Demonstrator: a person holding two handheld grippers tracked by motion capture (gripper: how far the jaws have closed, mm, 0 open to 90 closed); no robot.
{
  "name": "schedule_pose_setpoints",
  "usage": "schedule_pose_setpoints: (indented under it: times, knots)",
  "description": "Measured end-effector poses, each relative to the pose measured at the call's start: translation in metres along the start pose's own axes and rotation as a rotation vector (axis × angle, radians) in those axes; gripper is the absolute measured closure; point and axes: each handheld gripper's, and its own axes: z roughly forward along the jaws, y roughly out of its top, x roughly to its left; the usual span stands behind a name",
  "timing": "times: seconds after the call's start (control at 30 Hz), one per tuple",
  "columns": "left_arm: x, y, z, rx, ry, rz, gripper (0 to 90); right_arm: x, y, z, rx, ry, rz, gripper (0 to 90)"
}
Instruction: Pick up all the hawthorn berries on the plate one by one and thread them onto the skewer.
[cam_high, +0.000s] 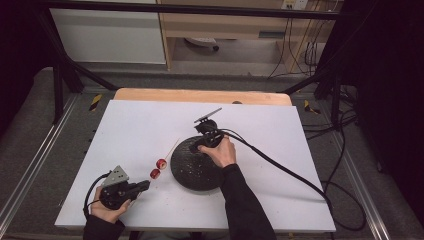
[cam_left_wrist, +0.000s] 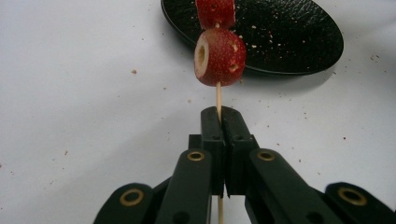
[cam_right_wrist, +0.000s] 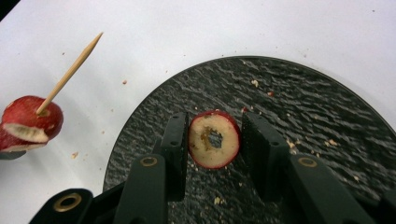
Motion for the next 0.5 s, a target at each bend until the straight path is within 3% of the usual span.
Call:
schedule_pose_setpoints:
  times: [0.5]
  knots:
    - [-0.004, 0.001, 0.002, -0.002, -0.006, 0.005, 88.7, -0.007, -0.032, -0.025, -0.134, 0.07, 0.032, 63.4]
